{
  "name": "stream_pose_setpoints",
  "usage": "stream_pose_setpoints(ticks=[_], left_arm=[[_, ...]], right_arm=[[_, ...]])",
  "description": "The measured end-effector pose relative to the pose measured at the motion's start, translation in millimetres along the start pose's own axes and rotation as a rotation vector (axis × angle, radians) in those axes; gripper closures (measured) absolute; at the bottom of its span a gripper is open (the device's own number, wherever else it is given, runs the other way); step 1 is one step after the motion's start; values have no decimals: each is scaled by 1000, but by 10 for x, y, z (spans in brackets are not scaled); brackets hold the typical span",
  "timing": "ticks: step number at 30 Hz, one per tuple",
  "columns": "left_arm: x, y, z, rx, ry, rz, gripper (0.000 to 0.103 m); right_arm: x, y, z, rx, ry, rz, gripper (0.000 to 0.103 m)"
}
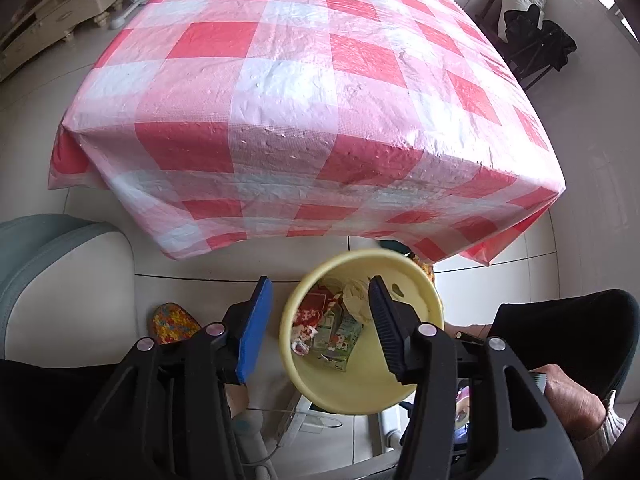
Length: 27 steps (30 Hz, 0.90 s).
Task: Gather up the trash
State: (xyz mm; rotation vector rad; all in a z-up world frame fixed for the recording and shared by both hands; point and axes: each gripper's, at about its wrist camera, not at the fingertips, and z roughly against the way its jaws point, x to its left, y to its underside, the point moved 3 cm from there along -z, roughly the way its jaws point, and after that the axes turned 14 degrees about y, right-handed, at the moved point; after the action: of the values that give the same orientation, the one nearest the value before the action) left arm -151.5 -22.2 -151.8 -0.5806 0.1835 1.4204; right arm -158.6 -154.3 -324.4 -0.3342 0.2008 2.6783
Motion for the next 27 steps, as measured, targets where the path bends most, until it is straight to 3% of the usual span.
stream_pose_setpoints(ticks=[6, 11, 15, 20, 23, 27], left_arm=[[-3, 28, 0, 2, -30, -22, 53], [-87, -16, 159, -98, -86, -78, 47], [-222, -54, 247, -177, -155, -158, 42], [-432, -83, 435, -297, -245, -247, 26], [-543, -71, 630, -372, -279, -275, 14], [-710, 2, 938, -476, -288, -263, 8]], right_arm=[[-55, -204, 260, -115, 53, -24, 36], [-326, -108, 702, -217, 174, -50, 35], [-733, 111, 1116, -319, 338, -128, 26], [-1270, 483, 1452, -382, 580, -246, 20], [-1471, 687, 1778, -439, 671, -364, 14], [-1573, 875, 2168, -506, 776, -557, 8]])
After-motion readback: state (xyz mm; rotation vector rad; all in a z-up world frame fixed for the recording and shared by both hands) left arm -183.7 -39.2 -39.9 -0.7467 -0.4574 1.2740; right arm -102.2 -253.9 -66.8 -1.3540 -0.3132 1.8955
